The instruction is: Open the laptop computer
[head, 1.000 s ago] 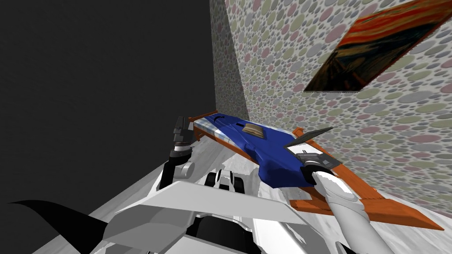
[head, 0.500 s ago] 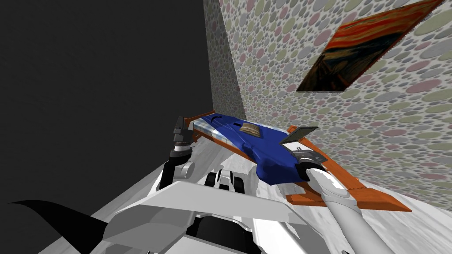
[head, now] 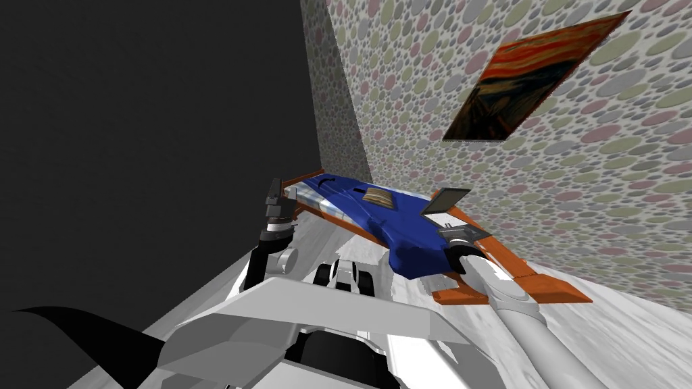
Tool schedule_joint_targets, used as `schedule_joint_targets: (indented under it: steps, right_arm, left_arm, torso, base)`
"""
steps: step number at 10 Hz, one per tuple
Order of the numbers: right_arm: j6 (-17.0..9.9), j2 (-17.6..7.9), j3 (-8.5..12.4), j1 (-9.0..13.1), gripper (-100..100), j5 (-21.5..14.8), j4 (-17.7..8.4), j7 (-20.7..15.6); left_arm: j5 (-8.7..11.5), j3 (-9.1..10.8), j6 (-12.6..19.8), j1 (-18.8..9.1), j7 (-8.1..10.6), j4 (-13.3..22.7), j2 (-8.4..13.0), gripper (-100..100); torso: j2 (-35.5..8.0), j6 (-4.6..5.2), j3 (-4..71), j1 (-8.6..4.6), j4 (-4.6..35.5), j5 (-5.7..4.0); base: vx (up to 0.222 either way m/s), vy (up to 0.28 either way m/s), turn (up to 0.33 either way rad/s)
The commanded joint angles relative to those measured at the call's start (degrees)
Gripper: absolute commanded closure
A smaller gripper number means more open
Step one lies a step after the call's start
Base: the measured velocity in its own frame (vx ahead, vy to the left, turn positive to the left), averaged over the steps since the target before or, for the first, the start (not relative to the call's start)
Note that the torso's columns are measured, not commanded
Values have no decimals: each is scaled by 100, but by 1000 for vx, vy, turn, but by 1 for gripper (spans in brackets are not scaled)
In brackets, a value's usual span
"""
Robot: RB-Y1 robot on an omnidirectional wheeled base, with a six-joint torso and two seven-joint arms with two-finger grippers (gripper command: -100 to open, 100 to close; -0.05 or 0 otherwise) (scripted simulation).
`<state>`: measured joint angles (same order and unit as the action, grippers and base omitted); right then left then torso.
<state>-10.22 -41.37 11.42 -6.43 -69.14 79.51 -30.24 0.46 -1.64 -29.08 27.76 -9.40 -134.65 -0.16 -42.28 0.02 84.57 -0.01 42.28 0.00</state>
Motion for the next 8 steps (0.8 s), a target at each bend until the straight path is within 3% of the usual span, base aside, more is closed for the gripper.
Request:
schedule_joint_targets:
  steps: [1, 2, 3, 4, 5, 8]
  right_arm:
    - [-281, -129, -385, -112, 100, 450, 255, -214]
    - [-281, -129, -385, -112, 100, 490, 255, -214]
    - [-439, -204, -610, -168, 100, 669, 400, -337]
    - [-357, -185, -512, -148, 100, 603, 342, -272]
    - [-288, -243, -558, -57, -100, 691, 371, -345]
    - [22, -416, -602, 218, -100, 859, 365, -422]
  left_arm:
    - [0, 0, 0, -1, 0, 0, 0, 0]
    - [0, 0, 0, 0, 0, 0, 0, 0]
    - [0, 0, 0, -1, 0, 0, 0, 0]
    - [0, 0, 0, 0, 0, 0, 0, 0]
    - [0, 0, 0, -1, 0, 0, 0, 0]
    - [0, 1, 1, -2, 0, 1, 2, 0]
  torso:
    - [0, -4, 1, 0, 0, 0]
    - [0, -1, 1, -1, 0, 0]
    - [-1, -3, 0, 1, 0, 0]
    - [-1, -1, 0, 1, 0, 1]
    - [-2, -4, -1, 3, 1, 1]
    - [-17, 1, -10, -38, 5, -11]
  base:
    - [20, -15, -85]
    - [15, -11, -57]
    - [18, -13, -110]
    - [9, -6, -28]
    - [-20, -54, 261]
    - [-87, -190, 339]
